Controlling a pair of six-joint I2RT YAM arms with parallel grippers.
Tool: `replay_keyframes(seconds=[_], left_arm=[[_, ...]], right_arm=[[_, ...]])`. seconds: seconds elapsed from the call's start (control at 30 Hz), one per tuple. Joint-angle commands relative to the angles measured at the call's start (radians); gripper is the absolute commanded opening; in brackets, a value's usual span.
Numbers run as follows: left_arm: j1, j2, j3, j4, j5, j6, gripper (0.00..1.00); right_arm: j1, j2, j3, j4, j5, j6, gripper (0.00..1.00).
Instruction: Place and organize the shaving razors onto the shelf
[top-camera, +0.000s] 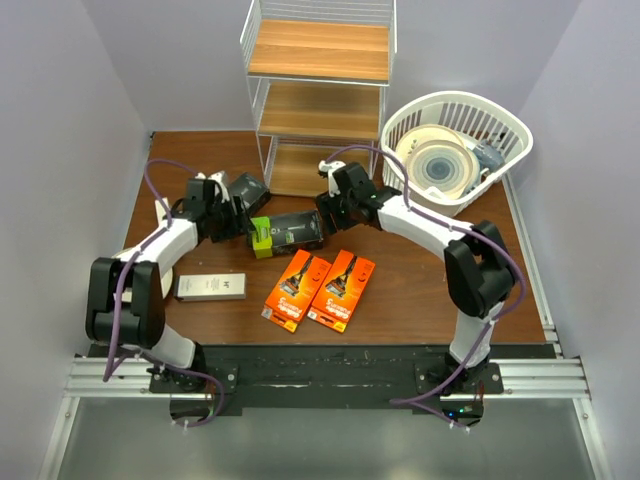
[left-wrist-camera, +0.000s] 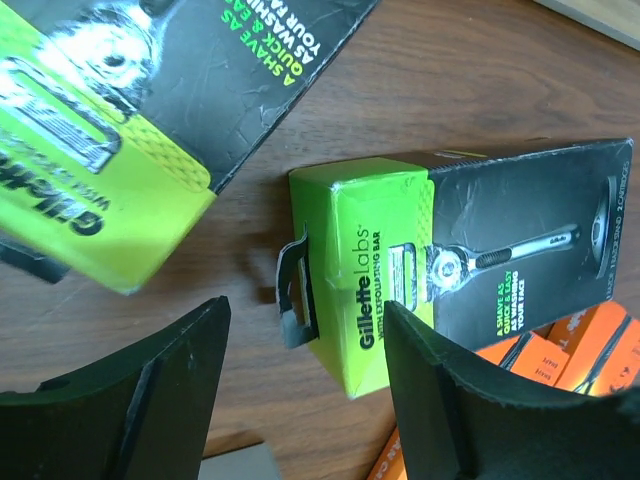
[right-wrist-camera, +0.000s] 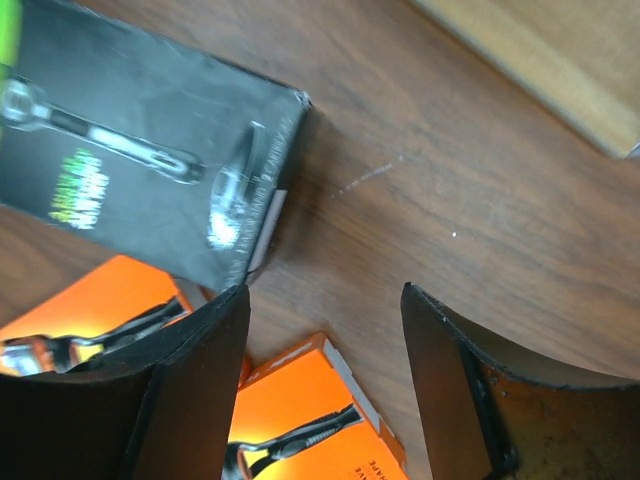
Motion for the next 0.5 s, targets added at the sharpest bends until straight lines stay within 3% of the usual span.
replay_keyframes(seconds=[0.0,0.17,0.47], left_arm=[[0.009,0.052,-0.039,0.094,0.096,-0.095,0.67],[0.008,0.062,-0.105,0.179,0.256,-0.139,0.6],[-0.058,-0.022,-0.241,0.257,0.406,-0.159,0.57]], right_arm=[[0.008,0.019,0.044,-0.004,-0.001,-0.001,0.66],[0.008,0.061,0.029,0.004,-0.081,0.039,0.64],[-0.001,0.156,0.113,0.021,0.008,0.001,0.51]])
